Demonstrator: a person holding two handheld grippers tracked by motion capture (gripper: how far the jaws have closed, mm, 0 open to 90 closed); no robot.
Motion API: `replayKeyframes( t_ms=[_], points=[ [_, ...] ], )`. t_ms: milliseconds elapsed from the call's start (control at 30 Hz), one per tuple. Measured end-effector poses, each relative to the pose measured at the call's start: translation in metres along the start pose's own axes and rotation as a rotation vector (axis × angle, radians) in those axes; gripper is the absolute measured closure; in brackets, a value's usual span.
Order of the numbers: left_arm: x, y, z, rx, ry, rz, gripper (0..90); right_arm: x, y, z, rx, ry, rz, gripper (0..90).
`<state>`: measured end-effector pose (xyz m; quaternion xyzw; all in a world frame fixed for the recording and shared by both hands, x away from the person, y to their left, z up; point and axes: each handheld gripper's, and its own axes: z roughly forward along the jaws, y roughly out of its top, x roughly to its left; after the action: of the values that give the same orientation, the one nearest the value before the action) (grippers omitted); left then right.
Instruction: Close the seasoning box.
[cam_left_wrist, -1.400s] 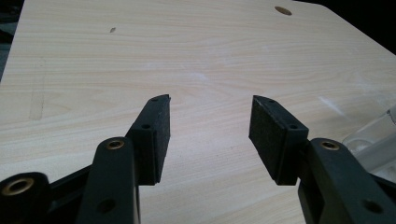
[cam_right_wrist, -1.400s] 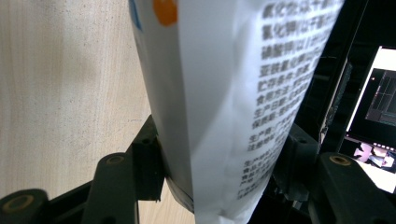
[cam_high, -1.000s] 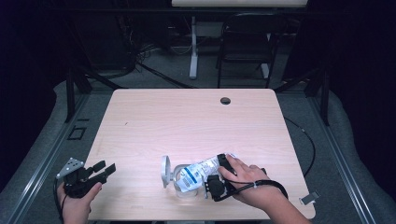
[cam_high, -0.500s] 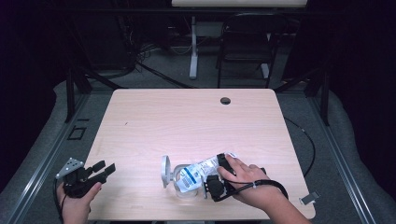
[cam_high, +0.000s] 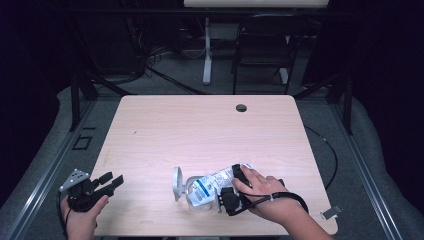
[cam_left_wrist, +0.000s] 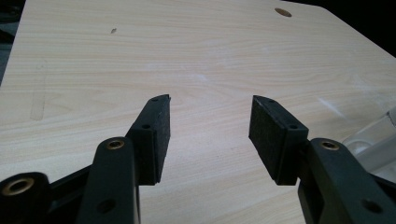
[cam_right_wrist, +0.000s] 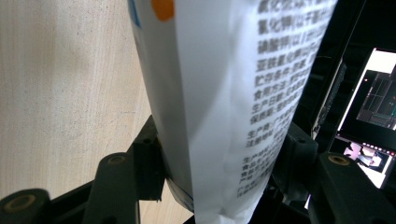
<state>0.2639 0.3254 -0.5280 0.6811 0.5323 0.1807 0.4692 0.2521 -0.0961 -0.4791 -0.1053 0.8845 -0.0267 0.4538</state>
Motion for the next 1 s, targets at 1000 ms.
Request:
replayKeyframes(
  t_ms=[1000],
  points=[
    [0.0008,-0.0006,0.0006,-0.001,0.002,-0.005,48.8,-0.0016,0.0022,-0.0018,0.019,-0.009,-0.031,45.6]
  ],
)
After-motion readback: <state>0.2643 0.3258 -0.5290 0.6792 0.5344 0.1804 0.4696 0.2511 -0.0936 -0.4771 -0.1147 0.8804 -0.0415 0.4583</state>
